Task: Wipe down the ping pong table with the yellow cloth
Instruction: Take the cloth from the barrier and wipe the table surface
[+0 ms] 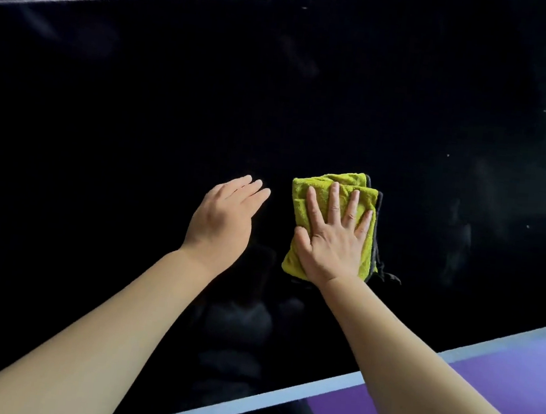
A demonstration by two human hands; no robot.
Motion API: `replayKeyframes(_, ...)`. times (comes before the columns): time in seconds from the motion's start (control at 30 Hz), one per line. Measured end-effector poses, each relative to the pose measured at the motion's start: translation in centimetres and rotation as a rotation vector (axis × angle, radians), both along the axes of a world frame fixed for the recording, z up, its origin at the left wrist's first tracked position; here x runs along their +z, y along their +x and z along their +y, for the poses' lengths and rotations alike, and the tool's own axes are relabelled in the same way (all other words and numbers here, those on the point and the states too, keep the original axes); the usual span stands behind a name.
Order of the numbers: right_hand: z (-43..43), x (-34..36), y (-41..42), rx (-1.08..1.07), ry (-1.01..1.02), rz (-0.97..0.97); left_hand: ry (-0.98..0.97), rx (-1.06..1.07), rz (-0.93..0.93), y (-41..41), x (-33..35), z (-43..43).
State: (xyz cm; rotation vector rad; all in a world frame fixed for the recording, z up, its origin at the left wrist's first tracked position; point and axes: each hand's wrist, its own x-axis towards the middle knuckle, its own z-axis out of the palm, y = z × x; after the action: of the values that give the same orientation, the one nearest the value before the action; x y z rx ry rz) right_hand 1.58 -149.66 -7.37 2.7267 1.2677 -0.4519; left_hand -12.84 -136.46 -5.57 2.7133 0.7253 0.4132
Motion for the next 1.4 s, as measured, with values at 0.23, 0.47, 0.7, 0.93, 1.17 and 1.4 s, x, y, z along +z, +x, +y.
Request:
replayKeyframes(0.23, 5.6, 0.1, -13.1, 0.326, 0.03, 0.068, -0.063, 0.444, 0.138, -16.3, 1.0, 1.5)
replayKeyframes(0.47, 9.6, 0.0, -24.3, 0.614, 0.019, 0.101, -0.154, 0.721, 0.189, -28.8, 1.4, -0.7)
replayKeyframes(0.7, 12.9, -0.2, -32.1, 0.767, 0.011, 0.136, -0.151, 0.78, 0.23, -32.9, 1.2, -1.9)
replayKeyframes(0.93, 12.7, -0.3, -28.7, 0.812, 0.064, 0.144, -0.153, 0.734, 0.259, -29.0, 1.9, -1.1)
replayKeyframes(1.17, 10.8, -0.2, -16.0, 0.552, 0.096, 0.085, -0.139, 0.567, 0.225, -18.3, 1.9, 0.3)
replayKeyframes(1.4, 8.2, -0.1, -2.5, 0.302, 0.083, 0.016, -0.16, 0.383, 0.161, -6.4, 0.6, 0.1)
